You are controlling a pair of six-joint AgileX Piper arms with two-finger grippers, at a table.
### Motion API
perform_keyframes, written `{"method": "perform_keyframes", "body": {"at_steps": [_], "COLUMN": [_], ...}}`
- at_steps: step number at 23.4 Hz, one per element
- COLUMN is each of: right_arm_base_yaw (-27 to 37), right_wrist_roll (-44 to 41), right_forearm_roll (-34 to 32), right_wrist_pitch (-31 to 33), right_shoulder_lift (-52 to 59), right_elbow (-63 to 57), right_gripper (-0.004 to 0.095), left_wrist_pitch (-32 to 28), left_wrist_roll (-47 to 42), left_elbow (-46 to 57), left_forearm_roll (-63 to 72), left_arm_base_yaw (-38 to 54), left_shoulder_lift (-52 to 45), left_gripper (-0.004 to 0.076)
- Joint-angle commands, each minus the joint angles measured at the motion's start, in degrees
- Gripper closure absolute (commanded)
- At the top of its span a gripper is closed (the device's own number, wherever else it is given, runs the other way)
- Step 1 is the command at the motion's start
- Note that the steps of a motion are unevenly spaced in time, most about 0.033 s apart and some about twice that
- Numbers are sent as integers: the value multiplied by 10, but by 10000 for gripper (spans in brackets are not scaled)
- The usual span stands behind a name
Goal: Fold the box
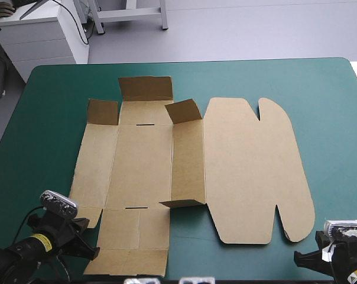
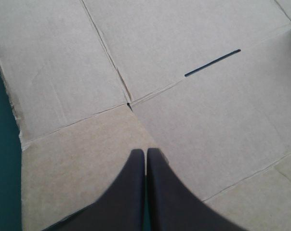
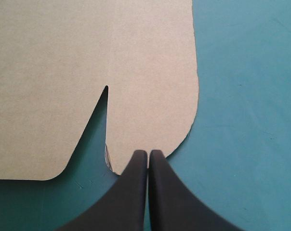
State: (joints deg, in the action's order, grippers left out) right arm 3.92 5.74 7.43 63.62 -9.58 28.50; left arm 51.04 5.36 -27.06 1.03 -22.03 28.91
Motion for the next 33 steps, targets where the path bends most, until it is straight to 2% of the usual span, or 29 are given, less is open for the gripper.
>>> {"method": "perform_keyframes", "body": {"at_steps": [1, 12, 15, 20, 25, 33], "right_arm_base_yaw": [0, 0, 0, 0, 0, 0], "right_wrist_roll": [1, 1, 1, 1, 0, 0], "right_forearm_roll": [5, 5, 5, 5, 5, 5], "right_wrist_pitch": [-36, -36, -36, -36, -36, -36], "right_shoulder_lift": [-8, -8, -8, -8, -8, -8], "right_elbow": [15, 15, 15, 15, 15, 15], "right_gripper": [912, 912, 912, 912, 912, 912], "left_wrist_pitch": [-29, -27, -13, 17, 17, 14], "left_wrist_roll": [-5, -5, -5, -5, -5, -5], "left_elbow": [-13, -16, -61, -161, -282, -363], "left_forearm_roll": [4, 4, 1, -4, 1, -2], "left_arm_base_yaw": [-5, -5, -5, -5, -5, -2], "left_shoulder_lift": [4, 4, 14, 78, 203, 325], "left_gripper": [731, 731, 731, 731, 731, 731]}}
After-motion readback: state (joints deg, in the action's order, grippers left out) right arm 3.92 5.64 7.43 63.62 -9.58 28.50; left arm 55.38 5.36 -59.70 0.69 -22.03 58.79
